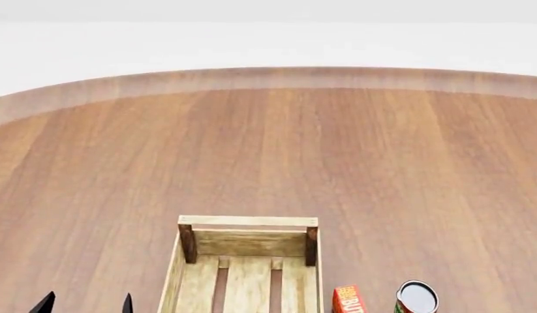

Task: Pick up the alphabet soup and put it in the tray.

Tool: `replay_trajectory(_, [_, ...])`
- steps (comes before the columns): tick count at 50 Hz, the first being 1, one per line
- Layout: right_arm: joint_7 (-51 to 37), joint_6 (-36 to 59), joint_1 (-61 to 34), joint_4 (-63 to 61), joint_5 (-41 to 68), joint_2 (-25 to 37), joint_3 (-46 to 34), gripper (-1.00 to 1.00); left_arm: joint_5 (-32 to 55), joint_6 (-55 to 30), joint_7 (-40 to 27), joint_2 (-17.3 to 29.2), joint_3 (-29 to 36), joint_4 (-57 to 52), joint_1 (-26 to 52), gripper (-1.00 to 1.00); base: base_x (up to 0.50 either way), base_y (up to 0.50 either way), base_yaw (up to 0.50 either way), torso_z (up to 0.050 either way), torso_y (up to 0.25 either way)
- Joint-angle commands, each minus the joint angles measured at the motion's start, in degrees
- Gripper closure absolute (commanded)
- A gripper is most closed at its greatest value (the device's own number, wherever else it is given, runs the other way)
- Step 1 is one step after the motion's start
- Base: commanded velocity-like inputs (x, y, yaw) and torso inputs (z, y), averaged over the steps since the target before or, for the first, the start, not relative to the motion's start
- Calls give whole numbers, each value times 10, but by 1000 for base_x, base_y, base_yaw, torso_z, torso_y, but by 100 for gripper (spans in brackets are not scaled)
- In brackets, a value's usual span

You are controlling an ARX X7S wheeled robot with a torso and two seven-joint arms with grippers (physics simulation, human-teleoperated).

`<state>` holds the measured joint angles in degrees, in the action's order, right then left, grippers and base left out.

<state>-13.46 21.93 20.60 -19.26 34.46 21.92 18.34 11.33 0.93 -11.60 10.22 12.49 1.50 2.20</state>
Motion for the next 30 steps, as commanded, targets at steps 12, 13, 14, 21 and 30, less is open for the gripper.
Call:
replay_trajectory(12, [4,-29,20,50,14,-1,56,-100,9,6,-3,5,4,7,3,-100,0,0,0,0,0])
replay_trajectory(13, [5,-31,21,56,14,-2,59,-100,9,6,-3,5,5,8,3,-100,0,0,0,0,0])
replay_trajectory(14, [6,-33,22,59,15,-2,61,-100,9,6,-3,6,6,7,3,-100,0,0,0,0,0])
replay_trajectory(21, [15,-51,27,91,17,-7,77,-100,12,7,-5,7,6,6,2,-100,0,0,0,0,0])
replay_trajectory(30, [20,-64,38,106,30,-15,100,-100,15,10,-5,9,9,8,1,-100,0,0,0,0,0])
